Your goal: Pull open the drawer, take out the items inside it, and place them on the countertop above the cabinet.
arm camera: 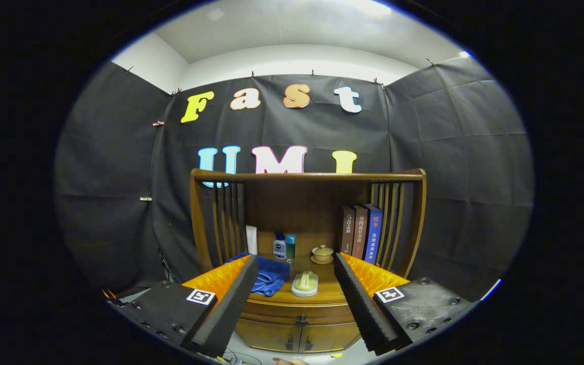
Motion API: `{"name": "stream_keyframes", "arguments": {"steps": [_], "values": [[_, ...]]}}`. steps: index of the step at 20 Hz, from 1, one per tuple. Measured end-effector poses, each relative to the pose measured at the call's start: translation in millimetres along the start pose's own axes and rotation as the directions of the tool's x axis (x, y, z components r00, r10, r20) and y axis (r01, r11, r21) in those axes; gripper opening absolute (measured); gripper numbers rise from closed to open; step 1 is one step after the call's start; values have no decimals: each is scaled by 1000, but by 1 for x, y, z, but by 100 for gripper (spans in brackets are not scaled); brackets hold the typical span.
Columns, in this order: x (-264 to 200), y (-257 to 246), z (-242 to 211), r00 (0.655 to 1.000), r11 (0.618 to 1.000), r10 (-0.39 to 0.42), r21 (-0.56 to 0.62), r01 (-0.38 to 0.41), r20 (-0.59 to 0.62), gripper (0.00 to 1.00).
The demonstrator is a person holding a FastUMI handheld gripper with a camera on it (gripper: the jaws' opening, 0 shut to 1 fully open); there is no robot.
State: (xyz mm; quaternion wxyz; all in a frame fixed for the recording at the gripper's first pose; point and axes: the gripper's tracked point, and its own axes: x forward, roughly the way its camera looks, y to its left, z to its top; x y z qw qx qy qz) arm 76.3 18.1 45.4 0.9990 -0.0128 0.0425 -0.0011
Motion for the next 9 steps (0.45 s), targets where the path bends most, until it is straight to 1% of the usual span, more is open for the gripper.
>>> {"name": "stream_keyframes", "arguments": {"steps": [3,5,9], "values": [[-20,-4,13,999,1000,-22,16,22,34,99],[-30,0,12,999,1000,-13,17,12,38,99],[-41,-1,7,1000,1000,-14,-17,15,27,99]]}}
